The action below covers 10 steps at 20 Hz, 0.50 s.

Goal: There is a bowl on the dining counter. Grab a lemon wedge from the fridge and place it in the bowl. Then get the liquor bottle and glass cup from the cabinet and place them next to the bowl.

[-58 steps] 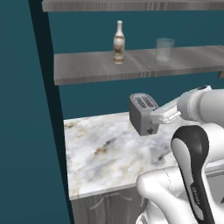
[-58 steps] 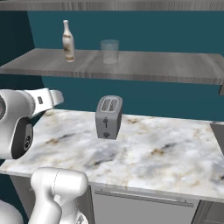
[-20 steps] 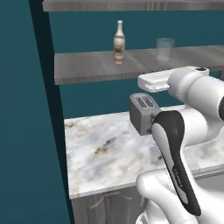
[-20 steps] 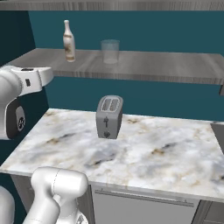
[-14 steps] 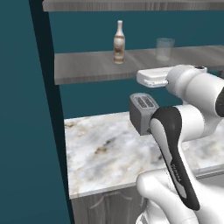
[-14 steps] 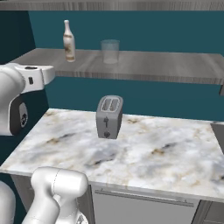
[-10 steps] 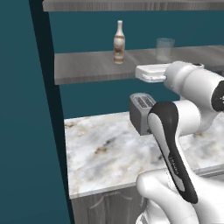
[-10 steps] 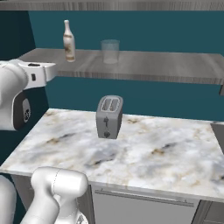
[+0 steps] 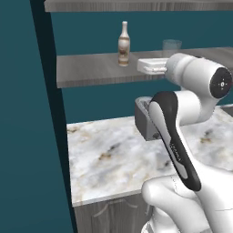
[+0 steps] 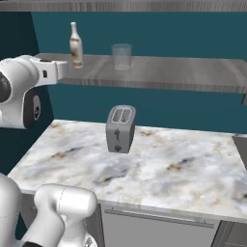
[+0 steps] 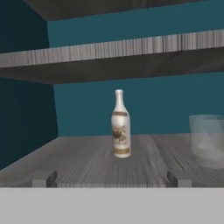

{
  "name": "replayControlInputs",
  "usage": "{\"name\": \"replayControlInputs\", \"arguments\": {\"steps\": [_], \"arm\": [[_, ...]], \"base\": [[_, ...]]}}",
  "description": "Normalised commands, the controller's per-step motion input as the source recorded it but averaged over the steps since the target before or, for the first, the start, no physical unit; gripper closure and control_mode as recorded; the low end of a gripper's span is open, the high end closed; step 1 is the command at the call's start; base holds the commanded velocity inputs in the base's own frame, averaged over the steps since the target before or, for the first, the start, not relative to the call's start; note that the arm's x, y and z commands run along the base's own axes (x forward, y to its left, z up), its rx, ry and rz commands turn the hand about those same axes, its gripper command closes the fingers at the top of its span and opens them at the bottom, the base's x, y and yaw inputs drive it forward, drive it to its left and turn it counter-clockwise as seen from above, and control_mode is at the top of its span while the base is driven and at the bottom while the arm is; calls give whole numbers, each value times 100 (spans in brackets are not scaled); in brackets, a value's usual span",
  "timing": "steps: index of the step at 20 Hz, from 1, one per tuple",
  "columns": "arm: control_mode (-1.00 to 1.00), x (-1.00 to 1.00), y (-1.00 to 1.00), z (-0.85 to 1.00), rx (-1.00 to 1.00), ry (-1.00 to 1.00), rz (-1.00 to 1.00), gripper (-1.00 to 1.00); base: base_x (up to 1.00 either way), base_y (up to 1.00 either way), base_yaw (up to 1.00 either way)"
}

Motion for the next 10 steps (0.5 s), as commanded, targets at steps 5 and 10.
{"name": "replayControlInputs", "arguments": {"steps": [5, 10], "arm": [[-100, 25, 0, 0, 0, 4, 0, -100], [-100, 35, 0, 0, 0, 1, -4, -100]], "base": [[0, 0, 0], [0, 0, 0]]}}
